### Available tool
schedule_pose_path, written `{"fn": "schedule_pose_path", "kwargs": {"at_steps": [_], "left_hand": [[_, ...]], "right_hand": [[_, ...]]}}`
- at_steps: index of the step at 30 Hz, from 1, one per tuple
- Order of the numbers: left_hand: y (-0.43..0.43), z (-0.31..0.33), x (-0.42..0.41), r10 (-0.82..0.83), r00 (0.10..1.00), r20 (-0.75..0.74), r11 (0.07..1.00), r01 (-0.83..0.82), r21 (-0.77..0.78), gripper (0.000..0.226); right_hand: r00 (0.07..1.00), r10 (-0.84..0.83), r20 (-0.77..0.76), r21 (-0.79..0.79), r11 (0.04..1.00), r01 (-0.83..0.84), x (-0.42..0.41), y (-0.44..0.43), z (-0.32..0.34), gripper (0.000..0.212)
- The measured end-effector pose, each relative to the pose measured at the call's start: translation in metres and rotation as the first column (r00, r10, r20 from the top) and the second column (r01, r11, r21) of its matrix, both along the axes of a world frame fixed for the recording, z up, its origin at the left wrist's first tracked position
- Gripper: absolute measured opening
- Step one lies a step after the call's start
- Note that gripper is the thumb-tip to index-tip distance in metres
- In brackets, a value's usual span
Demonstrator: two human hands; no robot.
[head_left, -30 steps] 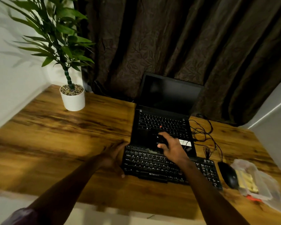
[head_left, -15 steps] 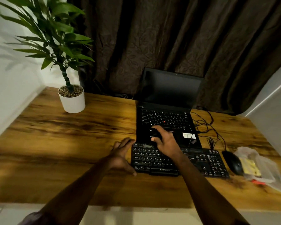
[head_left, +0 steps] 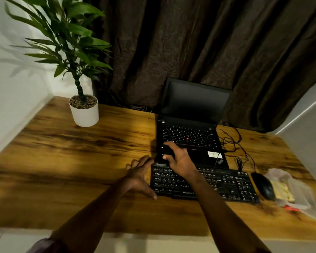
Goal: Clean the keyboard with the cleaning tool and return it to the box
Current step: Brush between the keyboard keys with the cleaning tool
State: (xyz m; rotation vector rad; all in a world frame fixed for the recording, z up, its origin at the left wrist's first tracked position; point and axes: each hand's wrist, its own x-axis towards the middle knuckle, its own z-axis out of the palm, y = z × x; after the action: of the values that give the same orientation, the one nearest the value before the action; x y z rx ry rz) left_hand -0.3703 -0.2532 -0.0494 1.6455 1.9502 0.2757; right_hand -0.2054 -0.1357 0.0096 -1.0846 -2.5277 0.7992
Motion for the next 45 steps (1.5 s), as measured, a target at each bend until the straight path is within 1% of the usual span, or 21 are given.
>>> {"fn": "schedule_pose_path", "kwargs": {"at_steps": [1,3,7,9,13,15,16,18,20,24,28,33,36,38,41,43,45], "left_hand": [[0.0,0.001,0.001,0.002,1.0,-0.013,1.0,-0.002,0.012,0.15],[0.0,0.002,0.0,0.009,1.0,-0.014,1.0,-0.009,0.019,0.147],[-0.001,0.001,-0.001,0.013,1.0,-0.006,1.0,-0.013,0.008,0.147],[0.0,0.0,-0.001,0.013,1.0,-0.003,1.0,-0.013,0.017,0.147],[-0.001,-0.001,-0.001,0.02,1.0,0.009,0.999,-0.02,0.027,0.147],[-0.002,-0.003,-0.001,0.026,1.0,0.012,1.0,-0.026,0.017,0.147],[-0.002,-0.003,-0.001,0.027,1.0,0.007,1.0,-0.028,0.008,0.149],[-0.001,-0.003,-0.001,0.024,1.0,-0.015,1.0,-0.024,0.001,0.15],[-0.001,0.001,0.0,0.014,1.0,-0.022,1.0,-0.014,0.004,0.147],[-0.001,0.003,-0.001,0.01,1.0,-0.001,1.0,-0.01,0.022,0.145],[-0.001,0.004,0.001,0.01,1.0,0.006,1.0,-0.01,0.018,0.144],[0.0,0.002,-0.001,0.017,0.999,-0.043,0.999,-0.018,-0.041,0.149],[0.001,0.002,0.0,0.007,0.999,-0.052,0.999,-0.009,-0.033,0.15],[0.001,0.004,-0.001,0.001,0.999,-0.036,1.0,-0.002,-0.016,0.146],[0.0,0.002,-0.001,0.004,1.0,-0.017,1.0,-0.004,0.005,0.146],[0.001,0.001,-0.001,0.004,1.0,-0.023,1.0,-0.004,0.006,0.146],[0.0,0.0,-0.001,0.008,1.0,-0.03,1.0,-0.008,0.01,0.145]], "right_hand": [[1.0,0.002,-0.01,-0.002,1.0,-0.002,0.0,0.001,0.0,0.048],[1.0,-0.004,-0.014,0.002,1.0,0.004,0.008,0.006,0.001,0.046],[0.993,-0.067,0.097,0.007,0.998,0.066,0.032,0.02,0.002,0.052],[0.992,-0.072,0.103,0.018,0.997,0.071,0.034,0.019,0.007,0.051],[0.998,-0.017,0.066,0.011,1.0,0.016,0.013,0.005,0.011,0.046],[1.0,0.018,0.013,-0.009,1.0,-0.018,0.0,-0.004,0.012,0.044],[0.999,0.019,-0.032,-0.035,0.999,-0.02,-0.005,-0.006,0.011,0.042],[0.997,0.005,-0.075,-0.064,0.998,-0.01,-0.008,-0.007,0.009,0.041],[0.998,-0.015,-0.059,-0.073,0.997,0.011,-0.004,-0.005,0.009,0.043],[0.998,-0.025,0.05,-0.029,0.999,0.027,0.016,0.001,0.013,0.044],[0.997,-0.027,0.07,0.023,0.999,0.026,0.019,0.003,0.016,0.047],[0.999,0.034,-0.015,-0.048,0.998,-0.035,-0.005,-0.01,0.009,0.043],[0.997,-0.002,-0.083,-0.087,0.996,-0.005,-0.001,-0.009,0.01,0.041],[0.998,-0.02,-0.067,-0.093,0.996,0.013,0.008,-0.004,0.008,0.042],[0.998,-0.043,0.048,-0.063,0.997,0.046,0.023,0.004,0.007,0.047],[0.997,-0.028,0.071,-0.037,0.999,0.03,0.025,0.004,0.007,0.047],[0.998,-0.003,0.056,-0.028,1.0,0.004,0.019,-0.002,0.01,0.045]]}}
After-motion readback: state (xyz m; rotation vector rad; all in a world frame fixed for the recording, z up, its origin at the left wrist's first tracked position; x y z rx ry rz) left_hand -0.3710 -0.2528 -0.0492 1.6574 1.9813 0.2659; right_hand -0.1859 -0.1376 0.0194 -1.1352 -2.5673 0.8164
